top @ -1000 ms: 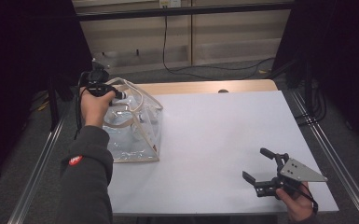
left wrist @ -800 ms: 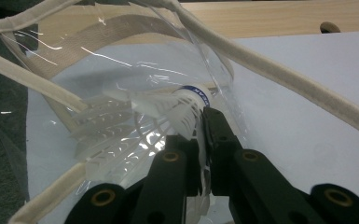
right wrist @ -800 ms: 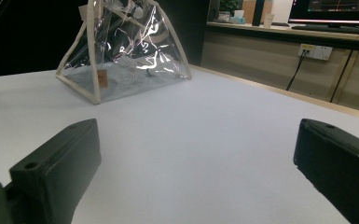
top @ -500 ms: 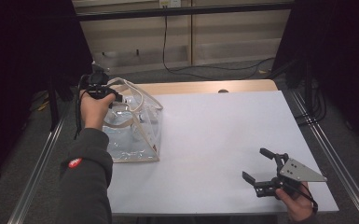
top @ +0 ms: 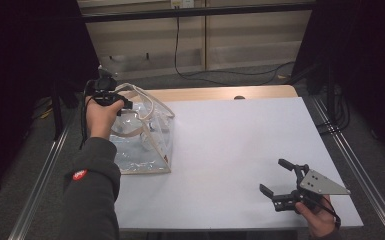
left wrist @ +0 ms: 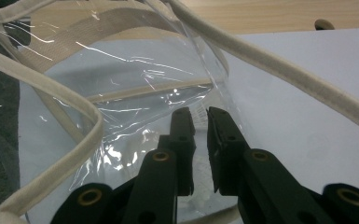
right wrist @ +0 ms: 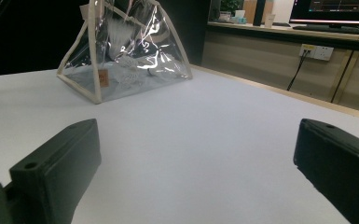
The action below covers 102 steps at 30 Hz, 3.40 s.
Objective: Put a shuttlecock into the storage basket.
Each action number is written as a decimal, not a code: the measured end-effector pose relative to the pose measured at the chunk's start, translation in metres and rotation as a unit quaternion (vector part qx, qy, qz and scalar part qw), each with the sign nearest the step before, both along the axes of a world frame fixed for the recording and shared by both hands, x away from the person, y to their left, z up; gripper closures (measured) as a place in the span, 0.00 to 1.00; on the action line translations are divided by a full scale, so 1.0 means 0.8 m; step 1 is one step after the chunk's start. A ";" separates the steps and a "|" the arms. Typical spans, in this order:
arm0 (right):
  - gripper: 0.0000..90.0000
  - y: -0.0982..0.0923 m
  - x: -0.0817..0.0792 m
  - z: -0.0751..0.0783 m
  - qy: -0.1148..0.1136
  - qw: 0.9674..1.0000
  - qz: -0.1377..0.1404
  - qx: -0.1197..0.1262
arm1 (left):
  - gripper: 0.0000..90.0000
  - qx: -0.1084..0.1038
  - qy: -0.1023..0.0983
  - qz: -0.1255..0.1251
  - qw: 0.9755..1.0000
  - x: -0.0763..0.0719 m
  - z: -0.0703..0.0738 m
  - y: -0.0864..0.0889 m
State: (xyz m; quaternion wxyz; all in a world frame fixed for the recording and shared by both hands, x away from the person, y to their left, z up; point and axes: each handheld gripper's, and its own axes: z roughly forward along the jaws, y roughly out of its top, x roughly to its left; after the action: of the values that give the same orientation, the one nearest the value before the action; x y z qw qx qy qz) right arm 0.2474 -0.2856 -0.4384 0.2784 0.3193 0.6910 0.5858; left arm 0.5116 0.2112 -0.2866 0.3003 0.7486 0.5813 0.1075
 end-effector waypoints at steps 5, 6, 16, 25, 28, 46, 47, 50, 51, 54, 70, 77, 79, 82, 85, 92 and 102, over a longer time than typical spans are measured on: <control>0.00 0.000 0.000 0.000 0.001 1.000 0.000 0.001 | 0.86 -0.004 -0.002 -0.001 1.000 -0.001 0.002 0.000; 0.00 0.000 0.000 0.000 -0.002 1.000 0.001 0.000 | 0.85 -0.004 -0.004 -0.002 1.000 -0.001 0.003 0.000; 0.00 0.001 0.000 0.000 0.000 1.000 0.002 0.001 | 0.68 -0.017 -0.021 -0.001 1.000 -0.006 0.028 -0.003; 0.00 0.001 0.000 0.000 0.001 1.000 0.001 0.001 | 0.52 -0.031 -0.034 -0.009 0.999 -0.013 0.049 -0.002; 0.00 0.001 0.000 0.000 0.001 1.000 0.001 0.001 | 0.46 -0.032 -0.038 -0.012 0.999 -0.017 0.054 -0.002; 0.00 0.000 0.001 0.000 0.003 1.000 -0.002 0.001 | 0.22 -0.044 -0.030 -0.040 0.998 -0.034 0.063 -0.007; 0.00 0.000 0.001 0.000 0.002 1.000 -0.002 0.001 | 0.22 -0.042 -0.028 -0.045 0.998 -0.036 0.064 -0.006; 0.00 0.001 0.001 0.000 0.002 1.000 -0.001 -0.003 | 0.20 -0.045 -0.030 -0.052 0.997 -0.042 0.066 -0.006; 0.00 0.001 0.001 0.000 0.002 1.000 -0.001 -0.002 | 0.20 -0.049 -0.031 -0.052 0.997 -0.044 0.066 -0.007; 0.00 0.001 0.001 0.000 -0.001 1.000 0.000 0.000 | 0.19 -0.052 -0.028 -0.059 0.996 -0.049 0.066 -0.005; 0.00 0.006 0.004 0.000 0.001 1.000 0.006 -0.002 | 0.17 -0.070 -0.029 -0.102 0.992 -0.074 0.059 -0.003; 0.00 0.006 0.004 0.001 -0.001 1.000 0.005 0.000 | 0.17 -0.072 -0.031 -0.113 0.990 -0.083 0.057 -0.002; 0.00 0.006 0.004 0.001 -0.001 1.000 0.007 -0.003 | 0.17 -0.074 -0.033 -0.112 0.990 -0.085 0.056 -0.002; 0.00 0.006 0.004 0.001 -0.002 1.000 0.007 -0.002 | 0.16 -0.077 -0.034 -0.117 0.990 -0.088 0.056 0.002; 0.00 0.006 0.004 0.001 -0.001 1.000 0.006 -0.002 | 0.16 -0.075 -0.029 -0.119 0.990 -0.091 0.053 0.005; 0.00 0.007 0.004 0.000 0.000 1.000 0.007 -0.002 | 0.16 -0.085 -0.031 -0.126 0.988 -0.100 0.044 0.010; 0.00 0.007 0.004 0.000 0.000 1.000 0.008 -0.002 | 0.16 -0.091 -0.031 -0.137 0.986 -0.111 0.031 0.015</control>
State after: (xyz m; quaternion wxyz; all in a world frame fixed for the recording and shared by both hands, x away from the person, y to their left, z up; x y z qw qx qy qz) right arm 0.2505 -0.2797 -0.4382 0.2748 0.3133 0.6947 0.5862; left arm 0.4227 0.2229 -0.2616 0.3968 0.7870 0.4712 0.0356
